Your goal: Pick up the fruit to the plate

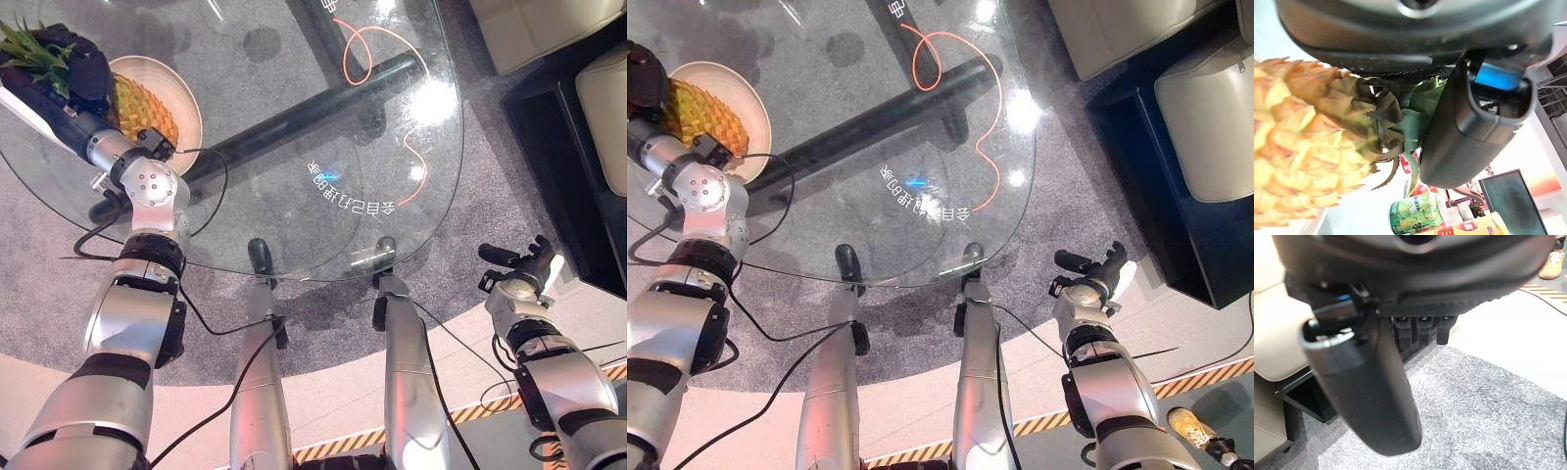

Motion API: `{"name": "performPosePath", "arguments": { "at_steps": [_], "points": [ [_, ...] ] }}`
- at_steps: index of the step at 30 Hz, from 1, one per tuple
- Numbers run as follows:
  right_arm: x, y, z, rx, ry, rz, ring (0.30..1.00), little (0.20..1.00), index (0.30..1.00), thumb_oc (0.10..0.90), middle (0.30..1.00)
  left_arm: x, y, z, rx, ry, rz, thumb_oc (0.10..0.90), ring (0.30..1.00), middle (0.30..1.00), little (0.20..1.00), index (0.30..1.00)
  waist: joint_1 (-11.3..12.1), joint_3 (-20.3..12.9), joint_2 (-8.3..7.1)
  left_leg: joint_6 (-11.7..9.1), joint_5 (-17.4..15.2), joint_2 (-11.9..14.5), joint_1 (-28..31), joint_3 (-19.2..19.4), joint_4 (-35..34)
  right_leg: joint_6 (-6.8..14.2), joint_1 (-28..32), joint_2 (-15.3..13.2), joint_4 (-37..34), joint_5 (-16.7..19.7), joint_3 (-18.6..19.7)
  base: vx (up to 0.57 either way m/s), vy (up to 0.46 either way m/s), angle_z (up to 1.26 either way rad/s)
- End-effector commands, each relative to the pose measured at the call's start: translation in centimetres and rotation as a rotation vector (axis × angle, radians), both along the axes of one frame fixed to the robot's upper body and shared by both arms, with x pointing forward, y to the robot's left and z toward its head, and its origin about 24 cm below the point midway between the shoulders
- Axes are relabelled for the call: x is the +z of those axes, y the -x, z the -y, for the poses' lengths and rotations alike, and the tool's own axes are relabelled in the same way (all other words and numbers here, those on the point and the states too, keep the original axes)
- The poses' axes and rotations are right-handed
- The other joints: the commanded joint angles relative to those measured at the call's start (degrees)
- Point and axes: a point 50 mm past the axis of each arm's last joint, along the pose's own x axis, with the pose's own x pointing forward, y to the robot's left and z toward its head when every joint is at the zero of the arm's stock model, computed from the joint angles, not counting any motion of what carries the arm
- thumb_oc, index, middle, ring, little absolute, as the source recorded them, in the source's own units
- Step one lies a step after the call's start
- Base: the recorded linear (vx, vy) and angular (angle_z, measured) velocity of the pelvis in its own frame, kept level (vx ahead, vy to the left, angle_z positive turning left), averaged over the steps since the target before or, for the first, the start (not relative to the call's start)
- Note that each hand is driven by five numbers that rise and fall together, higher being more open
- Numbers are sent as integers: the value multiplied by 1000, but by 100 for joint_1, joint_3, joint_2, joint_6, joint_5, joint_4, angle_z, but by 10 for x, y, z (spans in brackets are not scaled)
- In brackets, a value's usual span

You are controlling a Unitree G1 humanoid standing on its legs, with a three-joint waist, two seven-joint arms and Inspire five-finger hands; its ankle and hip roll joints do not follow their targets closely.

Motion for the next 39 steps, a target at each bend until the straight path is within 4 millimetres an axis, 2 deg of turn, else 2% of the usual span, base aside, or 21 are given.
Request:
{"name": "performPosePath", "arguments": {
  "at_steps": [1,3,9,16,21,26,31,39],
  "points": [
    [-2,12,18,-112,17,-2,900,900,900,800,900,62,26,-27,97,-42,253,635,759,759,735,759,71,-145,-160,9,-1016,-65,-124,48,1105,-113,166,201,-373,168,-142,0,0,0],
    [-2,12,18,-114,19,0,900,900,900,800,900,62,26,-25,91,-51,253,605,733,733,705,733,76,-145,-154,7,-1013,-68,-124,42,1097,-110,162,198,-371,170,-146,0,0,0],
    [0,12,18,-121,18,10,900,900,900,800,900,61,26,-20,70,-74,276,646,768,768,746,768,99,-145,-145,10,-1020,-75,-142,30,1105,-112,157,185,-368,163,-169,0,0,0],
    [-1,13,19,-132,17,12,900,900,900,800,900,56,25,-13,30,-93,287,644,766,766,744,766,153,-145,-118,8,-1023,-92,-143,21,1104,-106,172,161,-376,164,-212,0,0,0],
    [-1,13,18,-137,15,18,900,900,900,800,900,50,24,-10,-3,-88,301,569,702,702,669,702,191,-145,-90,24,-1019,-116,-141,26,1075,-108,172,141,-395,173,-247,0,0,0],
    [-4,14,17,-144,8,17,900,900,900,800,900,42,22,-4,-48,-94,299,586,716,716,686,716,232,-145,-85,32,-1042,-131,-143,3,1101,-101,180,132,-373,164,-271,0,0,0],
    [-3,14,17,-154,0,22,900,900,900,800,900,31,21,1,-93,-94,297,569,702,702,669,702,284,-145,-80,42,-1036,-145,-153,-12,1091,-98,184,124,-384,176,-312,0,0,0],
    [-4,14,15,-169,-16,29,900,900,900,800,900,13,20,9,-150,-95,280,613,740,740,713,740,376,-145,-67,61,-1036,-174,-187,-57,1068,-89,166,105,-402,197,-375,-2,-3,0]
  ]
}}
